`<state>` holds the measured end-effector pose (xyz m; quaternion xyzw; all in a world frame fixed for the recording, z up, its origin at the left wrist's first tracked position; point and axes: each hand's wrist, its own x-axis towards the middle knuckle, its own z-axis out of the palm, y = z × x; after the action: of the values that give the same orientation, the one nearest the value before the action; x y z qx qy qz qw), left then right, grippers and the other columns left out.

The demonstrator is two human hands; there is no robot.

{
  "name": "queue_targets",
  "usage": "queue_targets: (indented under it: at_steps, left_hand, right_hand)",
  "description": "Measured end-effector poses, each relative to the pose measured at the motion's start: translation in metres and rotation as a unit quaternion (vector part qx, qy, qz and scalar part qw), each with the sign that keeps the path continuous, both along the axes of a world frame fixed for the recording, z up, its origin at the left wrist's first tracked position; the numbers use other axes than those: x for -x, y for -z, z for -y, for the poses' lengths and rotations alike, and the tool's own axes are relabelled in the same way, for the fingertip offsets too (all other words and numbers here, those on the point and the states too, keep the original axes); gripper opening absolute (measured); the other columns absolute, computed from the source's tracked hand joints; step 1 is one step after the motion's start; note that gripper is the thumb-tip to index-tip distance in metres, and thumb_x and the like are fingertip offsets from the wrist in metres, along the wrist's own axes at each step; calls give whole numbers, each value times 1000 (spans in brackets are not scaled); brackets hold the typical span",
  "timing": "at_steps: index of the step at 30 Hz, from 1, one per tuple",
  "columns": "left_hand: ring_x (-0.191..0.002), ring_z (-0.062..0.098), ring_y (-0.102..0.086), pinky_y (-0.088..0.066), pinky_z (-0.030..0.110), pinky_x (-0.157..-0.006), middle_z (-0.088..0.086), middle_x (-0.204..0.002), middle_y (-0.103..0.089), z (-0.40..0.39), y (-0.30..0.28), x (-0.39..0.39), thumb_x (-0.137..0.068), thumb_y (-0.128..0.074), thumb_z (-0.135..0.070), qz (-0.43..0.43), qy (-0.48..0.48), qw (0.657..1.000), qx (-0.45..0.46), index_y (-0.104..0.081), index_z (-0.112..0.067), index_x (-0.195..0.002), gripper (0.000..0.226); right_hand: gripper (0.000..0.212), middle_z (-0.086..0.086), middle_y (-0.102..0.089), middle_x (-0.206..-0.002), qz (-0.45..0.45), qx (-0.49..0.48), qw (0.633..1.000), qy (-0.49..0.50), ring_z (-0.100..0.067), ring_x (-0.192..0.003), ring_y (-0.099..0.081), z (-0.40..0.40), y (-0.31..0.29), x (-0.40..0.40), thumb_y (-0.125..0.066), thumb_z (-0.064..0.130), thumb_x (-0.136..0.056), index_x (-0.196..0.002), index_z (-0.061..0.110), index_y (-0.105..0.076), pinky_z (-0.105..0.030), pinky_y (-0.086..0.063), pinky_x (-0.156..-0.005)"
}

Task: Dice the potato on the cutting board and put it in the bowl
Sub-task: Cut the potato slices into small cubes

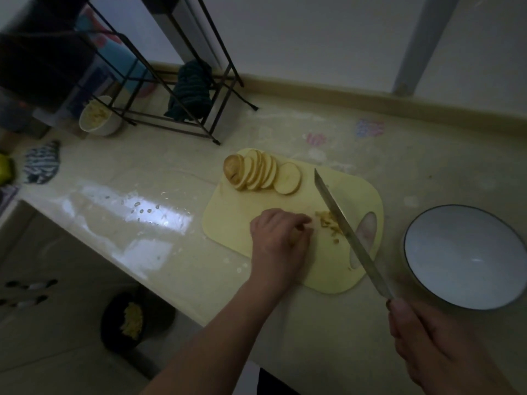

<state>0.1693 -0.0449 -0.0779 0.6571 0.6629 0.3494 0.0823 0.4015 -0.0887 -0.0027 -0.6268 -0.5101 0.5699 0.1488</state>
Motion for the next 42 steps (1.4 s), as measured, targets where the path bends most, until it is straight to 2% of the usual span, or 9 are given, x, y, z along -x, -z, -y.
queue_targets:
  at_steps: [4,8,13,18,25,30,32,35,42]
  left_hand:
    - [-76,17,-54,-44,42,-73,-4,-72,-60,10,-3,27,-88,-67,-31,-8,-47,999,-17,-62,-14,-72,24]
    - [-92,23,-60,-46,42,-81,5,-99,-65,17,-1,34,-88,-70,-29,-31,71,997,4,-69,-7,-85,23]
    - [-104,26,-61,-49,45,-87,7,-115,-64,20,8,26,-85,-77,-25,-16,94,995,21,-68,-7,-101,26]
    - [-106,26,-61,-51,47,-87,9,-118,-64,18,14,26,-85,-75,-24,-30,68,997,36,-71,-7,-108,29]
    - [-101,25,-60,-52,38,-86,11,-111,-63,17,11,23,-84,-77,-18,-21,86,996,22,-72,-2,-102,24]
    - [-96,29,-60,-49,40,-86,9,-107,-67,18,7,23,-85,-78,-17,-69,93,993,-5,-73,-5,-94,16]
    - [-94,31,-60,-49,41,-85,12,-105,-69,17,6,22,-88,-74,-13,-72,114,991,-16,-74,-2,-93,12]
    - [-91,34,-62,-49,41,-84,15,-104,-69,17,8,20,-88,-71,-6,-65,138,988,-14,-74,2,-97,12]
    - [-97,36,-64,-50,36,-89,15,-105,-69,19,13,21,-87,-73,-3,-50,135,990,9,-74,3,-99,14]
  right_hand:
    - [77,-2,-46,-51,7,-2,1000,-22,-8,-44,-43,2,2,5,-30,93,-62,-71,19,-51,-31,-36,-54]
    - [52,-2,-51,-51,18,-9,999,-38,-7,-44,-46,1,0,14,-33,73,-77,-71,26,-54,-32,-38,-54]
    - [63,-3,-50,-50,22,15,999,-47,-7,-43,-44,0,5,19,-31,71,-67,-66,11,-50,-32,-36,-54]
    - [57,3,-45,-43,-5,54,997,-47,-5,-39,-39,-1,12,17,-33,70,-70,-61,16,-50,-27,-32,-52]
    - [66,2,-45,-43,5,47,998,-35,-5,-37,-39,-5,12,10,-25,84,-72,-68,26,-56,-26,-29,-52]
    - [64,1,-58,-58,44,5,995,-94,-8,-52,-53,-4,3,19,-32,73,-81,-61,14,-51,-35,-43,-58]
    - [61,17,-63,-71,56,3,993,-105,-2,-67,-57,-5,-3,24,-29,74,-76,-64,21,-55,-28,-44,-61]
    - [75,33,-59,-81,67,-17,990,-121,6,-77,-56,-5,-9,28,0,100,-48,-78,53,-51,-20,-41,-59]
    - [80,30,-60,-75,92,-45,985,-138,4,-75,-57,-1,-3,24,6,101,-42,-81,56,-48,-19,-42,-58]
